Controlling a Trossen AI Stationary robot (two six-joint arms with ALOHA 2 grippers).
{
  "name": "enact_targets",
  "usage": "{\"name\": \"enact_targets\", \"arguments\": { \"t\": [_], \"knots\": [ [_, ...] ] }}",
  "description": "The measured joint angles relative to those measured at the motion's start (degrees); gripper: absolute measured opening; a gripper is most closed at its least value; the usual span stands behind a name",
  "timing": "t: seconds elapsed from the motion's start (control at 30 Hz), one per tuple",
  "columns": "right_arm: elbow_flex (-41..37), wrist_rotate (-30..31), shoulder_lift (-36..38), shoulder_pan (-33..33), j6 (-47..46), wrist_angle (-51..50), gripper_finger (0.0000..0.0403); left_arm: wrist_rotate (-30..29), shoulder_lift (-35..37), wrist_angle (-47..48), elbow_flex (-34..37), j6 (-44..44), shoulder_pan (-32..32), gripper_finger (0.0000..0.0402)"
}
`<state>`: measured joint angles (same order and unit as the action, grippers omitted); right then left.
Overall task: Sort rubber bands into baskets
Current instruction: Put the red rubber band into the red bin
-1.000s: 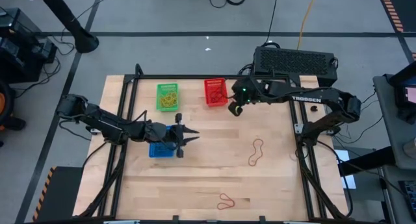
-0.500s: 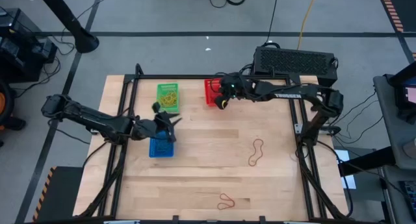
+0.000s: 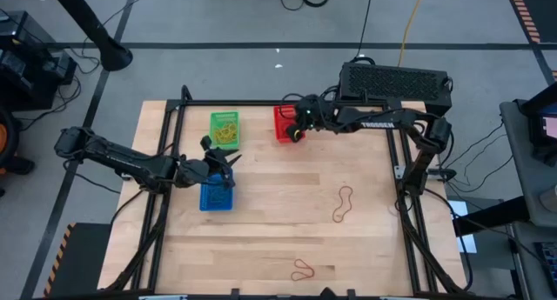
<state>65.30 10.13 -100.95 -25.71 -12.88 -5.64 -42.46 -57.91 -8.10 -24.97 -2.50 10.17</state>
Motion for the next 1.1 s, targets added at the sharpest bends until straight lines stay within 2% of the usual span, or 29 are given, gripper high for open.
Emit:
{"name": "enact_targets", "arguments": {
  "t": [0.53, 0.6, 0.7, 0.77, 0.93, 1.0, 1.1],
  "knots": [
    [0.0, -0.07, 1.5, 0.7, -1.02, -0.06, 0.0096, 0.24, -0.02, -0.42, 0.0, -0.07, -0.04, 0.0095],
    [0.0, -2.45, 3.39, 0.69, -0.71, -1.03, 0.0104, 0.24, -0.02, -0.41, 0.0, -0.09, -0.04, 0.0095],
    [0.0, -9.79, 7.46, 0.85, -0.77, -4.04, 0.0111, 0.39, -0.02, -0.42, 0.0, -0.05, -0.04, 0.0095],
    [0.0, -14.87, 10.34, 1.72, -1.49, -6.75, 0.0112, 2.58, -0.02, -0.44, 0.0, 0.51, -0.04, 0.0095],
    [0.0, -23.75, 15.4, 8.84, -1.26, -15.85, 0.0106, 14.12, -0.04, -1.83, 0.0, 4.17, -0.02, 0.0095],
    [0.0, -24.21, 16.29, 13.41, -1.31, -18.27, 0.0103, 17.46, -0.07, -3.39, 0.0, 4.77, -0.02, 0.0095],
    [0.0, -24.26, 16.48, 20.86, -1.46, -20.31, 0.0102, 18.54, -0.07, -5.78, 0.0, 4.87, -0.04, 0.0095]
  ]
}}
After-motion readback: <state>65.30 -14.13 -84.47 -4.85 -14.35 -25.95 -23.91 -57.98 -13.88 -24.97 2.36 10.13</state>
